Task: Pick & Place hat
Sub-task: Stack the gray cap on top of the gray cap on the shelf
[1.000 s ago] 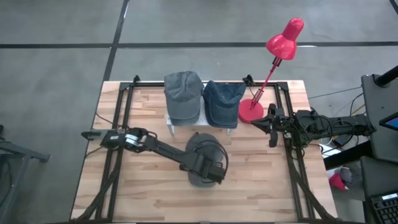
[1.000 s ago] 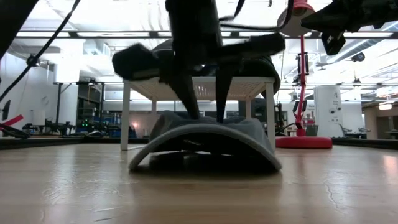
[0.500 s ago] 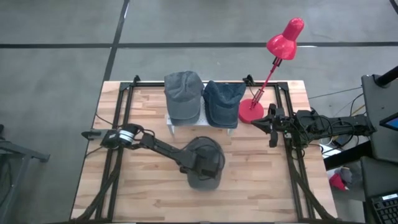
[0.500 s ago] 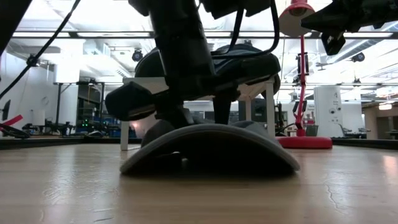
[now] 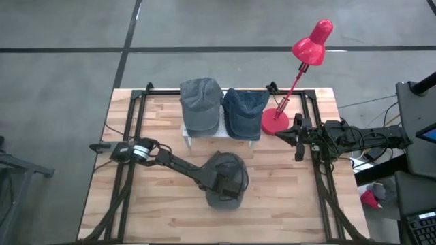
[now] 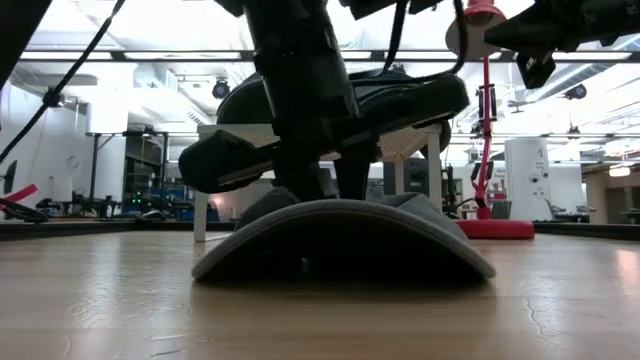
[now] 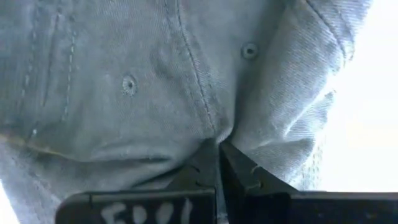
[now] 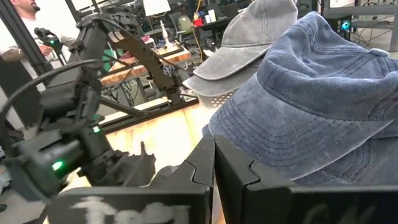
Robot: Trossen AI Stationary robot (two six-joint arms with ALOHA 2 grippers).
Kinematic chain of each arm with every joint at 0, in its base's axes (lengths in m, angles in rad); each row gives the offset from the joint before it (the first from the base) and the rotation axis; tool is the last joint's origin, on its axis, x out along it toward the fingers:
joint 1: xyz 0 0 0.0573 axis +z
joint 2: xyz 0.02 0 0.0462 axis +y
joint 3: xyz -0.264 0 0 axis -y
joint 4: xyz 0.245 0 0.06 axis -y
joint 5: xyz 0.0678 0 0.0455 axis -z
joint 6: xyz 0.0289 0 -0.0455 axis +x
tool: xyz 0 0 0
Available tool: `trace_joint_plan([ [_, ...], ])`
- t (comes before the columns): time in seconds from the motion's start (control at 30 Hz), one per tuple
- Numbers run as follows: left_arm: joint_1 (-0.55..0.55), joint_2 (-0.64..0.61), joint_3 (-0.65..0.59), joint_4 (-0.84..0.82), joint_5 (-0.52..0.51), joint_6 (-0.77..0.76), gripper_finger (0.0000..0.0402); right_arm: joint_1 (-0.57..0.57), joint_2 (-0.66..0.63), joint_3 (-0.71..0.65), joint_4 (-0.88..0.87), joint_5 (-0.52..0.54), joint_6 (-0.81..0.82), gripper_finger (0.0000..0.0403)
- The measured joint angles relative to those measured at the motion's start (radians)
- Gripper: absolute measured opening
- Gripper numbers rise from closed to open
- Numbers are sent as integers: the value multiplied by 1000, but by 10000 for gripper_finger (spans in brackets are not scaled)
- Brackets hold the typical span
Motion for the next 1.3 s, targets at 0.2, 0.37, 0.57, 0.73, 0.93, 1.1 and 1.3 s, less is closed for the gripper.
trace_joint_plan([
  [0.2,-32,-27,143,-210,-147,0,1,0,0,0,0,0,0,9],
  [0.37,-47,-40,239,-315,-203,-1,1,0,0,0,0,0,0,8],
  [0.57,-56,-40,298,-325,-265,3,1,0,0,0,0,0,4,8],
  [0.73,-72,-40,367,-359,-273,22,0,0,0,0,0,0,3,8],
  [0.93,-113,-42,487,-447,-287,12,0,0,0,0,0,0,3,8],
  [1.1,-149,-43,603,-512,-348,-15,0,0,0,0,0,0,-3,8],
  [1.3,-180,-103,602,-481,-451,-19,0,0,0,0,0,0,-4,8],
])
